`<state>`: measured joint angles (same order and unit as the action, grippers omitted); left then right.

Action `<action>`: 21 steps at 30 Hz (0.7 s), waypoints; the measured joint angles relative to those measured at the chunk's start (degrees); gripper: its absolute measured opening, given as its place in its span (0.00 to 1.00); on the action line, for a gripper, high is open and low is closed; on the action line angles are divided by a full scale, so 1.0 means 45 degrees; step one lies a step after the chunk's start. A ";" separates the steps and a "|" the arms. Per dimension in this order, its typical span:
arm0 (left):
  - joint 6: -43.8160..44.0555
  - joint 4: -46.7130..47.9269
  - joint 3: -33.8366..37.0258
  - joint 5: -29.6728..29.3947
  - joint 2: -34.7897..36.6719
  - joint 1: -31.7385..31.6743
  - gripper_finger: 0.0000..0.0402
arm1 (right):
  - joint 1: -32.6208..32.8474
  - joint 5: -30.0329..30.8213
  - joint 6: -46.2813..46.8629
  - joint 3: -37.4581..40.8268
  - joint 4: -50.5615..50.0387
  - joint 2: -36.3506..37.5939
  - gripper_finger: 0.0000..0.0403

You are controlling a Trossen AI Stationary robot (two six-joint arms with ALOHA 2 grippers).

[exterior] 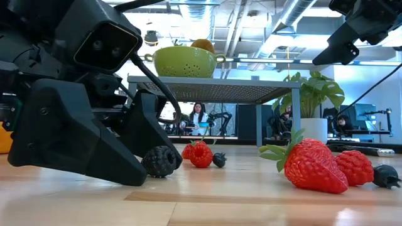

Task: Pick & Place Fruit
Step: Put the black raspberry into the green strainer bowl on the shelf

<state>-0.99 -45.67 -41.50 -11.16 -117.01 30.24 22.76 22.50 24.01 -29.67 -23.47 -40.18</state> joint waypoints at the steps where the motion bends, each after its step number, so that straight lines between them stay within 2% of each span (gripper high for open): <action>1: 0.0000 0.0004 0.0000 0.0010 -0.0005 0.0000 0.50 | -0.0003 0.0005 -0.0003 -0.0002 0.0001 0.0001 0.75; 12: 0.0000 0.0005 0.0000 0.0136 -0.0019 0.0020 0.30 | -0.0003 0.0005 -0.0002 -0.0002 -0.0001 0.0001 0.75; 21: 0.0000 0.0010 0.0005 0.0069 -0.0019 0.0024 0.26 | -0.0002 0.0005 -0.0005 0.0000 -0.0001 0.0000 0.75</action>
<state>-0.99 -45.63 -41.47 -10.85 -117.10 30.35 22.76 22.52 23.99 -29.67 -23.47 -40.18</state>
